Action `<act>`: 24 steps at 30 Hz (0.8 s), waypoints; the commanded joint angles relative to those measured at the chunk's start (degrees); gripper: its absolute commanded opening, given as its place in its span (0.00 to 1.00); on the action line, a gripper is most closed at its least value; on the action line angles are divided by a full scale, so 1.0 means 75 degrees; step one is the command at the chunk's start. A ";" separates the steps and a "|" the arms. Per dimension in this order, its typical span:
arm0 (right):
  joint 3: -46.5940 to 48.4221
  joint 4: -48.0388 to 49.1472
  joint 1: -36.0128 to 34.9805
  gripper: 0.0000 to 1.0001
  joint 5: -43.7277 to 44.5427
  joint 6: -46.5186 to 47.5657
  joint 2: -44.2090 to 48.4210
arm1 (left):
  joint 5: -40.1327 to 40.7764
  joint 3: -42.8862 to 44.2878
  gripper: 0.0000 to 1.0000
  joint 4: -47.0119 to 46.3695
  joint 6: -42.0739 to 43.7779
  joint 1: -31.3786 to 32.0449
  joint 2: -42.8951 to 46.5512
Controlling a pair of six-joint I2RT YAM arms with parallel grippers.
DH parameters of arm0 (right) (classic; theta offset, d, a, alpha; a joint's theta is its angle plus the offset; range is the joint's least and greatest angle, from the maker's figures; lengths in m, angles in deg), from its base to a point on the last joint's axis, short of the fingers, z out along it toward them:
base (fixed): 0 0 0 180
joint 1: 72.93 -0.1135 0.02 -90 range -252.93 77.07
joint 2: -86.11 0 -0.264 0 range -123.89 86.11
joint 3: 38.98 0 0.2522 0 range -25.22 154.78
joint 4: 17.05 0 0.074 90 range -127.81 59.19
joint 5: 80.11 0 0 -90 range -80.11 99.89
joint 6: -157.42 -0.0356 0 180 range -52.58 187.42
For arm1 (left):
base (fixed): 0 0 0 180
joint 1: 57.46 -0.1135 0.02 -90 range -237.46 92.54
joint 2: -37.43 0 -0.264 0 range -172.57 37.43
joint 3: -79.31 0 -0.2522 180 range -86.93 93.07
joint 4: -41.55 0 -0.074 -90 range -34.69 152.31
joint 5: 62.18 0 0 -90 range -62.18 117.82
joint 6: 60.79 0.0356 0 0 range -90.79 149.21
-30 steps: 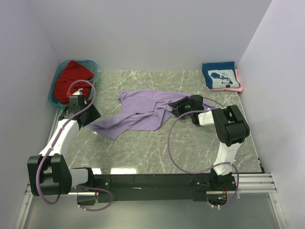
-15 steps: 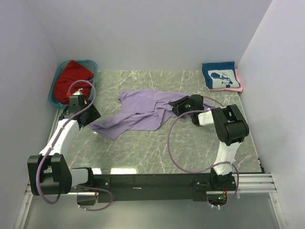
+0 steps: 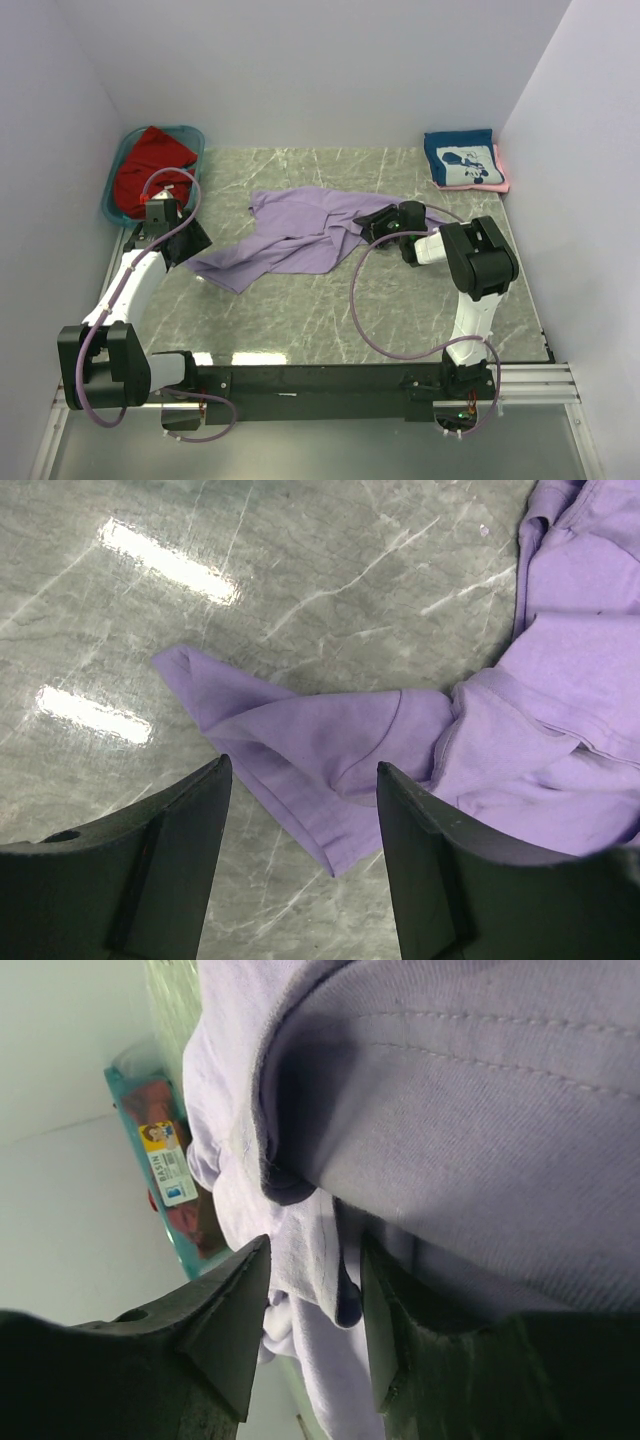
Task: Fold and stack the t-shirts
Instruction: Flatten the tshirt out
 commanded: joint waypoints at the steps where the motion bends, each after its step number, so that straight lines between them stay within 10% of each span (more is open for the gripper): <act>1: 0.0148 0.0122 0.0057 0.47 -0.0009 0.0282 -0.0022 | 0.0049 -0.0003 0.65 -0.0165 -0.0003 -0.0024 -0.0031; 14: 0.0512 -0.0031 0.0057 0.37 -0.0232 0.0447 0.0283 | 0.0096 -0.0015 0.66 -0.0153 -0.0026 -0.0024 -0.0042; 24: 0.0465 -0.0171 0.0045 0.00 -0.0197 0.0587 0.0423 | 0.0073 -0.0026 0.66 -0.0141 -0.0061 -0.0024 -0.0066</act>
